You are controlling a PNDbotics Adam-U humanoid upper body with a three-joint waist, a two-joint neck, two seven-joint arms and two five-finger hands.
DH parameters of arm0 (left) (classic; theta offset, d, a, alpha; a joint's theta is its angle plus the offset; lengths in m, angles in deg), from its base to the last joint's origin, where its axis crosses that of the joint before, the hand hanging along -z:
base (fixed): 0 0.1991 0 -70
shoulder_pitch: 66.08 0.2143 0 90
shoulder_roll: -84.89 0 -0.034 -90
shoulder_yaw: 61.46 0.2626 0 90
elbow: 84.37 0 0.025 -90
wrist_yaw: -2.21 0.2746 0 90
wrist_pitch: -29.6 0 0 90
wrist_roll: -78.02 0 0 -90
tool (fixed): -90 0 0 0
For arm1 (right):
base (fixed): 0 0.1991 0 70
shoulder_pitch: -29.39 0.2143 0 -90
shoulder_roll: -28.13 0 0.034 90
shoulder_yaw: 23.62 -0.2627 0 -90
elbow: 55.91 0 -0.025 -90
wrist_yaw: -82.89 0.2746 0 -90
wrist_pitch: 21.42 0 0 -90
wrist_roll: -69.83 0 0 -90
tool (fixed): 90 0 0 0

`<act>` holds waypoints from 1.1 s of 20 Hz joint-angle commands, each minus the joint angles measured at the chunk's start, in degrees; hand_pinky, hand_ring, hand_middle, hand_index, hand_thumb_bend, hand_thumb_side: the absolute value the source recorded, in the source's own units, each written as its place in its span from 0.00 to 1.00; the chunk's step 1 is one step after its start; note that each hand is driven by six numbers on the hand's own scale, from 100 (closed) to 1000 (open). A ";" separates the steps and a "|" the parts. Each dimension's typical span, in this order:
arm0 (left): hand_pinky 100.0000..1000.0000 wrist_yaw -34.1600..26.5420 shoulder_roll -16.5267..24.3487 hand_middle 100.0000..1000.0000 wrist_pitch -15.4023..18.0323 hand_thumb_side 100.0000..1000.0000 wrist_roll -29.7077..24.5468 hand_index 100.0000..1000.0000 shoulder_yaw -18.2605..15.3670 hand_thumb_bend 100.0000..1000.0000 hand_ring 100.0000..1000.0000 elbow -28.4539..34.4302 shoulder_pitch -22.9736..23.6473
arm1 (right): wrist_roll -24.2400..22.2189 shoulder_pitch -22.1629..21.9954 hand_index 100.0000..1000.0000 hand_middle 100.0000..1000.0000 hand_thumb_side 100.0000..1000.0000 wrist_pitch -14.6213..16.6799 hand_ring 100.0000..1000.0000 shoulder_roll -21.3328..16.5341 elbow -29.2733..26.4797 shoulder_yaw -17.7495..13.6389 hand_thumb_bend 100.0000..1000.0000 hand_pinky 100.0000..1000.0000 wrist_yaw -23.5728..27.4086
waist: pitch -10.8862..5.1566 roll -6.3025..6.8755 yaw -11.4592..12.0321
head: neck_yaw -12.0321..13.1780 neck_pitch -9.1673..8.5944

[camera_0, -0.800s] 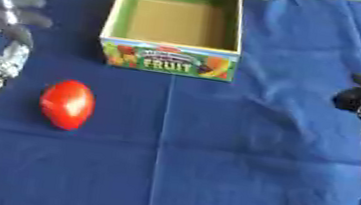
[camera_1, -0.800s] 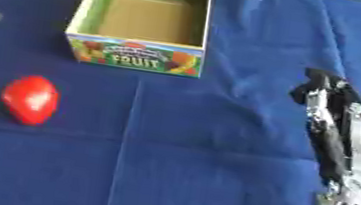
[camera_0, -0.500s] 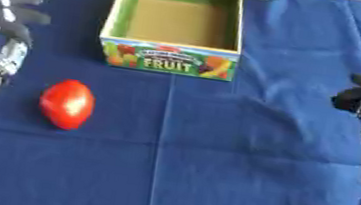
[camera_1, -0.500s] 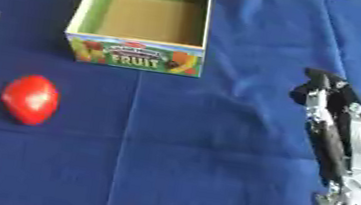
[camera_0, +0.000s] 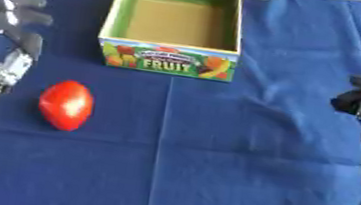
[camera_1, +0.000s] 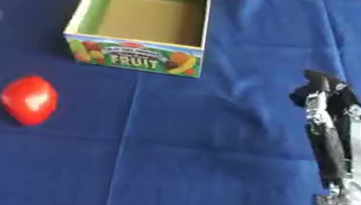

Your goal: Pick up objects on the table and place them in the box.

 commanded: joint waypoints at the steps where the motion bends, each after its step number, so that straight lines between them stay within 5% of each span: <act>1: 0.70 1.22 3.94 0.92 0.74 1.00 -3.03 0.91 -0.09 0.33 1.00 1.06 -1.04 | -0.01 0.23 0.71 0.47 0.69 -0.15 0.55 -0.45 -1.18 0.08 0.00 0.61 0.31 | -1.25 0.00 -0.05 | 0.03 0.00; 5: 0.76 1.33 7.73 0.97 -1.13 1.00 -7.86 0.98 0.49 0.46 1.00 1.06 -1.70 | -0.01 0.17 0.71 0.47 0.69 -0.31 0.55 -0.51 -1.18 0.08 0.00 0.61 0.34 | -1.42 0.14 -0.13 | -0.03 0.08; 11: 0.81 0.96 12.90 1.00 -10.98 1.00 -16.74 1.00 3.21 0.77 1.00 1.06 -3.83 | 0.21 0.01 0.71 0.46 0.68 -0.65 0.55 -0.51 -1.18 0.07 0.00 0.61 0.39 | -1.70 0.36 -0.30 | 0.30 0.22; 22: 0.69 4.63 14.71 0.93 -23.62 1.00 -26.03 1.00 7.47 0.83 0.99 0.44 -6.82 | 0.74 -0.77 0.70 0.46 0.69 -1.44 0.54 -0.51 -1.18 0.01 0.00 0.61 0.60 | -2.39 0.86 0.08 | -0.04 0.85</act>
